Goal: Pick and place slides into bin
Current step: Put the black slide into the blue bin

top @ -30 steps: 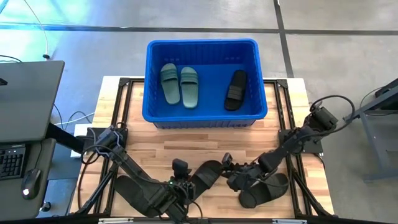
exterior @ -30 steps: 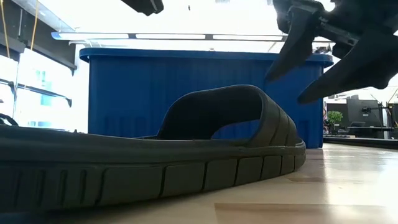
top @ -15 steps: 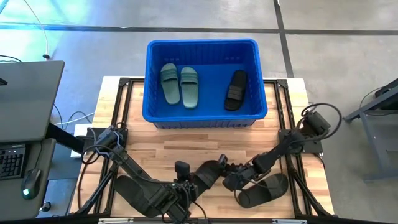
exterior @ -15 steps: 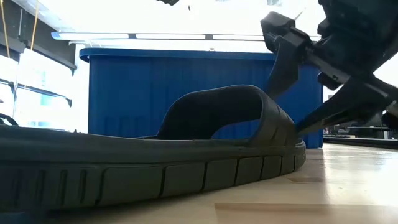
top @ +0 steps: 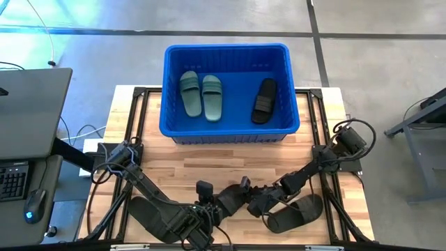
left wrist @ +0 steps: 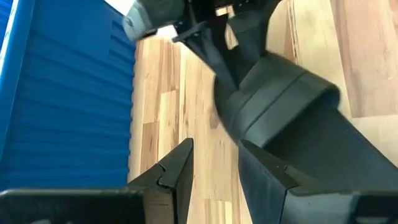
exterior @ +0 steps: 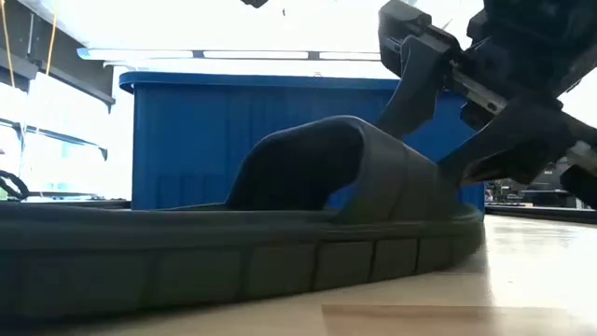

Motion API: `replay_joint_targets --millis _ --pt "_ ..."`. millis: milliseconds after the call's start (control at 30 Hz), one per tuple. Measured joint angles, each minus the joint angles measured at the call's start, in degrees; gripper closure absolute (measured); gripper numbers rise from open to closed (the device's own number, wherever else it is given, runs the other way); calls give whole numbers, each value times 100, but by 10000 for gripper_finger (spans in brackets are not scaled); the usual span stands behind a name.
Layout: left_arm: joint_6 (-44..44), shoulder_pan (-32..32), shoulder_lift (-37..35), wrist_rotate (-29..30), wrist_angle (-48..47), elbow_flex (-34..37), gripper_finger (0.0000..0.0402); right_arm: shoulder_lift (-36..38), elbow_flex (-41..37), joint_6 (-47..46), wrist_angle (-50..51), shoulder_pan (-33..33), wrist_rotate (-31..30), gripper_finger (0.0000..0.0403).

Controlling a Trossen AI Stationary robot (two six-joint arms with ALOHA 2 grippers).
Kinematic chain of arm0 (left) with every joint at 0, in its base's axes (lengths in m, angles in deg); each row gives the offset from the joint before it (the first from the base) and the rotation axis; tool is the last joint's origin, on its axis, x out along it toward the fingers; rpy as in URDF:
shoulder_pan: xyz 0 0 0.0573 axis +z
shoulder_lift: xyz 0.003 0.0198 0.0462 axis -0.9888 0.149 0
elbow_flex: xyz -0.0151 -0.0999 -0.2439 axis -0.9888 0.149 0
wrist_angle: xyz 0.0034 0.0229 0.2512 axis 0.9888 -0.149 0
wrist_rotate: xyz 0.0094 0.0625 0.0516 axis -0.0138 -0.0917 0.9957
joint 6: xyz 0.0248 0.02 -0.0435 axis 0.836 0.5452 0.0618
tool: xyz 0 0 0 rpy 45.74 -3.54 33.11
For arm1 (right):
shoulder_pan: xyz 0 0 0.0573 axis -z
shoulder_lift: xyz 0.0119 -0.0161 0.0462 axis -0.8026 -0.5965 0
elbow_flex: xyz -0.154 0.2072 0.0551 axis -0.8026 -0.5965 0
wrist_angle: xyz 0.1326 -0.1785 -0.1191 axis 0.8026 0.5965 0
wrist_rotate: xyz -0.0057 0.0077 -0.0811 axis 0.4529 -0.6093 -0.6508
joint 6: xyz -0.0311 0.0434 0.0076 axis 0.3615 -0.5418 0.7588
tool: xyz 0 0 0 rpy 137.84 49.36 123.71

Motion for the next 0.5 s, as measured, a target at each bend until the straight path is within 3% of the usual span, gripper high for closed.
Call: replay_joint_targets --millis 100,500 --pt "97 0 0 -2 1 0 291 0 0 134 -131 4 428 247" --pt "118 0 -2 -1 7 0 291 0 0 1003 -724 35 1203 263"
